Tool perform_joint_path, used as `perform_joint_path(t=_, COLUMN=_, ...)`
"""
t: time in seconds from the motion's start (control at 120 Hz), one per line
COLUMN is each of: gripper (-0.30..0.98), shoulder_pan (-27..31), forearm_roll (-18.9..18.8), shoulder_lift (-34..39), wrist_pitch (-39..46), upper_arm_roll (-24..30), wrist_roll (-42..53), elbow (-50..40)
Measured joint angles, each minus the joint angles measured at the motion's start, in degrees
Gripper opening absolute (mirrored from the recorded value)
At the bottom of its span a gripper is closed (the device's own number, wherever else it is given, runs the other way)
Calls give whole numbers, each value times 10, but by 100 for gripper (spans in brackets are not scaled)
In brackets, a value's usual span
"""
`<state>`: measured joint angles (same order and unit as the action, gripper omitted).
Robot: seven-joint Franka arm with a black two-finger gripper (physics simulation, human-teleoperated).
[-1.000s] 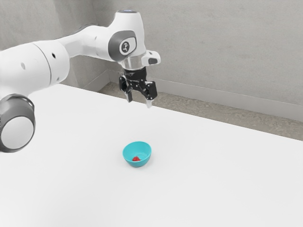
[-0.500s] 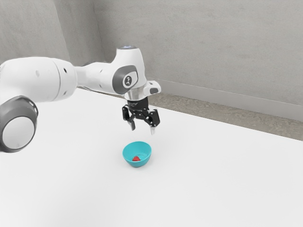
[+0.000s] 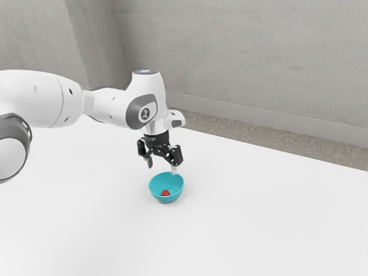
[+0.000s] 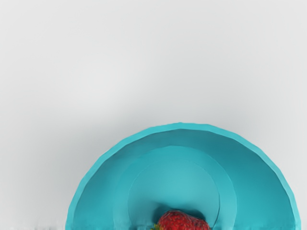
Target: Take strawberry from the bowl
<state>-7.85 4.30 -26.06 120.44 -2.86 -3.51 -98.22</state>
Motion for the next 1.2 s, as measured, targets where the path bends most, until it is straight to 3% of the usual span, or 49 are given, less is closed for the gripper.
perform_joint_path(t=0.625, gripper=69, shoulder_pan=-4, forearm_roll=-5, shoulder_lift=17, wrist_pitch=33, upper_arm_roll=0, wrist_roll=3, elbow=-41)
perform_joint_path(t=0.708, gripper=69, shoulder_pan=-3, forearm_roll=-9, shoulder_lift=20, wrist_pitch=27, upper_arm_roll=-1, wrist_roll=35, elbow=-43)
perform_joint_path(t=0.908, gripper=69, shoulder_pan=-3, forearm_roll=-67, shoulder_lift=26, wrist_pitch=30, upper_arm_roll=-2, wrist_roll=159, elbow=-43)
perform_joint_path(t=1.2, gripper=69, shoulder_pan=-4, forearm_roll=-115, shoulder_lift=26, wrist_pitch=42, upper_arm_roll=-1, wrist_roll=353, elbow=-43)
